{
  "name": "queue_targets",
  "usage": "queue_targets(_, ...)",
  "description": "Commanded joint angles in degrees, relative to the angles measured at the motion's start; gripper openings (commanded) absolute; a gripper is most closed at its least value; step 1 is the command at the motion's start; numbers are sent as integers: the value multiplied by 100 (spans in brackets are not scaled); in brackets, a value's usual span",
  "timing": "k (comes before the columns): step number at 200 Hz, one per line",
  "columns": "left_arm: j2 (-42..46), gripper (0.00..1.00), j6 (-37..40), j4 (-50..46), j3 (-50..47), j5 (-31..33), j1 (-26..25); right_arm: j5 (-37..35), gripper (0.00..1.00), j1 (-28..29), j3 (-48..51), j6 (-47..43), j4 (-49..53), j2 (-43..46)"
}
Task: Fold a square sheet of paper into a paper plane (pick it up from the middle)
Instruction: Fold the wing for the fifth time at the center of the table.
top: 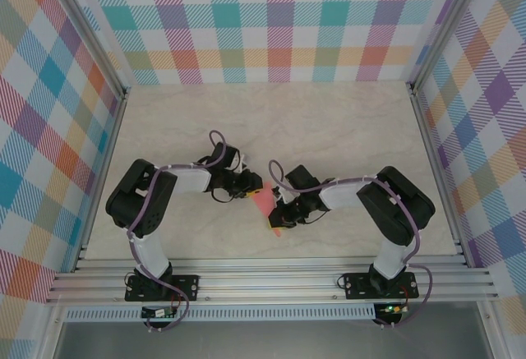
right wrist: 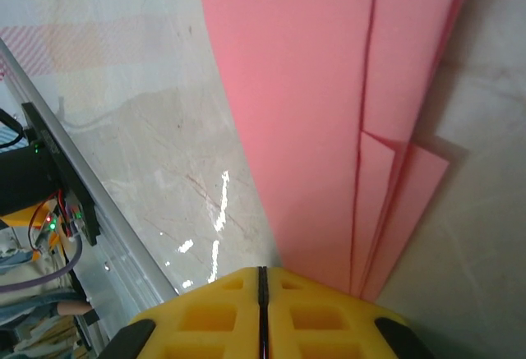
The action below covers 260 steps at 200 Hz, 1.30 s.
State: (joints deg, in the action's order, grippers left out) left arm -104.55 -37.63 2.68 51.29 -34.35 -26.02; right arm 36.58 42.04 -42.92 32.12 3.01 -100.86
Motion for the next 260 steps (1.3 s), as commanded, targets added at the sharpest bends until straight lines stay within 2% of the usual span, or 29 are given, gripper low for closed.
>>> queue_targets(1,-125,28,294,-205,269,-11,323,69,8,32,265,-140,430,-27)
queue_targets(53,-389,29,489,-426,609,-288,732,-71,8,37,274,-108,429,-11)
queue_targets(84,210,31,500,-756,710,-212,888,68,12,32,111,179,181,11)
queue_targets(97,538,33,528,-1159,823,19,880,173,18,33,67,352,-83,181)
queue_targets(117,1052,38,539,-1775,861,401,822,-155,23,28,-127,349,26,719)
queue_targets(134,1340,46,526,-2762,969,964,630,-978,28,-65,-177,299,413,1339)
queue_targets(157,1498,58,226,-3448,979,1512,102,-1811,34,-520,-47,316,918,1855)
queue_targets(166,1487,62,82,-3671,1032,1744,-143,-1929,36,-693,-42,235,1051,1878)
queue_targets(198,1114,65,-296,-4695,1584,2648,-945,-1225,45,-935,-204,-42,900,1568)
queue_targets(222,816,67,-507,-4599,1704,2602,-1249,-994,47,-935,-323,-86,770,1283)
queue_targets(260,304,65,-623,-4514,1936,2574,-1291,-649,48,-904,-436,-66,549,913)
